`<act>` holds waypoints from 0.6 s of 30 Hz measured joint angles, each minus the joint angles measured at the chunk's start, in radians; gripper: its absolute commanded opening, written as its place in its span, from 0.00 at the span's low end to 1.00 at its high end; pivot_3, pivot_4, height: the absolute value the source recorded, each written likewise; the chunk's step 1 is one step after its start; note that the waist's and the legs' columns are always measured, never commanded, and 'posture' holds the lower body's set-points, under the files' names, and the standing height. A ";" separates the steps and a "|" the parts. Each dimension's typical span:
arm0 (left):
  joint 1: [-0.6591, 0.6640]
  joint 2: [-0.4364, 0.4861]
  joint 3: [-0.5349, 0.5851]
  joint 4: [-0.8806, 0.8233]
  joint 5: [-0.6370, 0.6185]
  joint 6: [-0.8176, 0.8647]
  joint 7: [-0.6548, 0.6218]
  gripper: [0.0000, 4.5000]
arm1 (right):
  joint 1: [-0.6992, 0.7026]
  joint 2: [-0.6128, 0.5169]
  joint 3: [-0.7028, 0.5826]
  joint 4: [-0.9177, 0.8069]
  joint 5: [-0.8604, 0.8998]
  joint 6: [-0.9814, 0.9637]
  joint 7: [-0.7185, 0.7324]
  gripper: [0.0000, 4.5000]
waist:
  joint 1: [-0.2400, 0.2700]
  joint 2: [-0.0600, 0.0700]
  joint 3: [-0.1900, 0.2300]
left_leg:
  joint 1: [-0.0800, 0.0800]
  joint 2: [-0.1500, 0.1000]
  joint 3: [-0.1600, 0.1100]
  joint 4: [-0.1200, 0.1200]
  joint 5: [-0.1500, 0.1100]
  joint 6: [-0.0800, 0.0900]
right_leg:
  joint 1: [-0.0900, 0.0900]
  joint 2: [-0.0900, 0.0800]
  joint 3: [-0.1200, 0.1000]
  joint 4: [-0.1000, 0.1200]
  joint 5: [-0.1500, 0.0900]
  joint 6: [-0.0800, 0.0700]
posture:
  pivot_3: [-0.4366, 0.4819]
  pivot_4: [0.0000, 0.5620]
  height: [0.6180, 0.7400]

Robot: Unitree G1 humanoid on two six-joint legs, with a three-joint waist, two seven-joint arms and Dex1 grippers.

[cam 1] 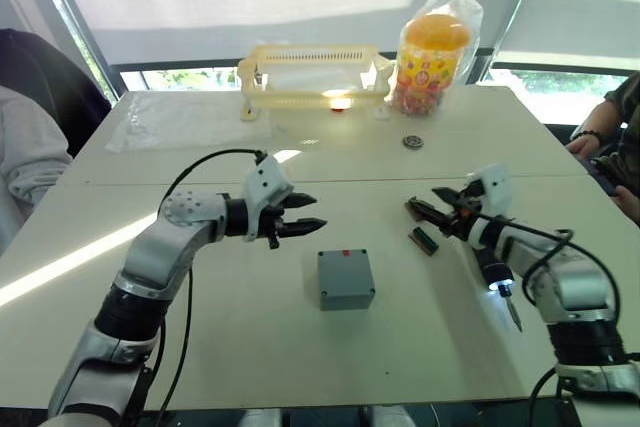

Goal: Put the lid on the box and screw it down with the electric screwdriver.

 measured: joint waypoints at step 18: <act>0.040 0.006 -0.034 -0.098 -0.084 0.092 0.032 0.52 | -0.034 0.085 -0.002 0.173 -0.090 -0.187 -0.037 0.68 | -0.003 0.000 0.000 | 0.001 0.000 0.000 0.000 0.000 0.000 | 0.000 0.000 0.001 0.002 0.000 0.000 | 0.48 0.27 1.00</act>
